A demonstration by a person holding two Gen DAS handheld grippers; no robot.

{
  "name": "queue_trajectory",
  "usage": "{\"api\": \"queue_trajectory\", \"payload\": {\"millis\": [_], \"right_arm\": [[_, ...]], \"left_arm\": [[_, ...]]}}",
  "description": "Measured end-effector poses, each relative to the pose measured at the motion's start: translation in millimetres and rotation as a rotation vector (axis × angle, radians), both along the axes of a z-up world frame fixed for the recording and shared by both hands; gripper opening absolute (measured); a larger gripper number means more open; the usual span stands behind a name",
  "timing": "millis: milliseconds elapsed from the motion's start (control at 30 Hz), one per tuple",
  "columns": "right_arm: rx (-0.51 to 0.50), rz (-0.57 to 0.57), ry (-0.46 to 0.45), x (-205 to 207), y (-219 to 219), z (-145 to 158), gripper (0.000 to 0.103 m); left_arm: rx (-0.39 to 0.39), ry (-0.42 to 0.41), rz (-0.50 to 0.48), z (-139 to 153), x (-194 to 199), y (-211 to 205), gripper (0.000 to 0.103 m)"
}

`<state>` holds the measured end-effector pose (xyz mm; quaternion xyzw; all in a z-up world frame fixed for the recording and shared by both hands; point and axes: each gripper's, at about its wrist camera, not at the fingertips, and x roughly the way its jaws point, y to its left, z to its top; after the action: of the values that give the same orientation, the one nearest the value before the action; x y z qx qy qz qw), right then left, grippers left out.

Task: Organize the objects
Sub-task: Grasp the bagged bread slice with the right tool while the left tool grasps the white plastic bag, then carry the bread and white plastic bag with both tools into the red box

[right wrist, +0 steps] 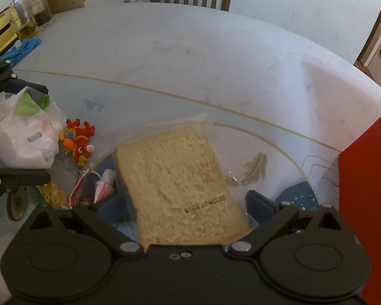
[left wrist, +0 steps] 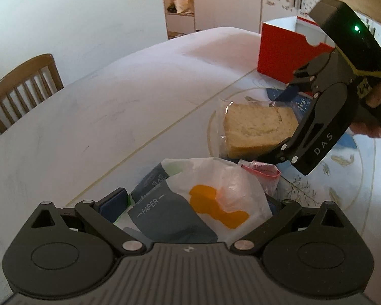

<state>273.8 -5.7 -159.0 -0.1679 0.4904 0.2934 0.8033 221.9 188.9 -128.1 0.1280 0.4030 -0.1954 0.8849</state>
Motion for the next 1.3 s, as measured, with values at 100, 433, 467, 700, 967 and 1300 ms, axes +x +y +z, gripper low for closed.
{"api": "queue_trajectory", "payload": {"millis": [100,433,467,700,967,1300], "right_arm": [[0.002,-0.001,-0.002,-0.6,0.2,-0.7,0.101],[0.011,-0.020,-0.010,-3.6,-1.6,2.4,0.088],[0.014,-0.026,-0.008,-4.3,-2.3,3.4,0.086],[0.018,-0.078,-0.018,-7.8,-12.4,12.5,0.080],[0.042,-0.136,-0.027,-25.8,-32.2,37.1,0.079],[0.068,-0.182,0.008,-55.7,-56.5,72.2,0.079]], "left_arm": [[-0.006,-0.004,0.016,-0.5,0.0,1.5,0.098],[-0.055,-0.012,0.061,7.3,-4.5,6.8,0.076],[-0.053,-0.014,0.062,7.7,-5.2,7.0,0.074],[-0.055,-0.017,0.097,12.3,-6.4,9.3,0.061],[-0.120,-0.008,0.178,24.0,-8.8,19.8,0.049],[-0.191,-0.003,0.287,53.5,-22.0,18.9,0.048]]}}
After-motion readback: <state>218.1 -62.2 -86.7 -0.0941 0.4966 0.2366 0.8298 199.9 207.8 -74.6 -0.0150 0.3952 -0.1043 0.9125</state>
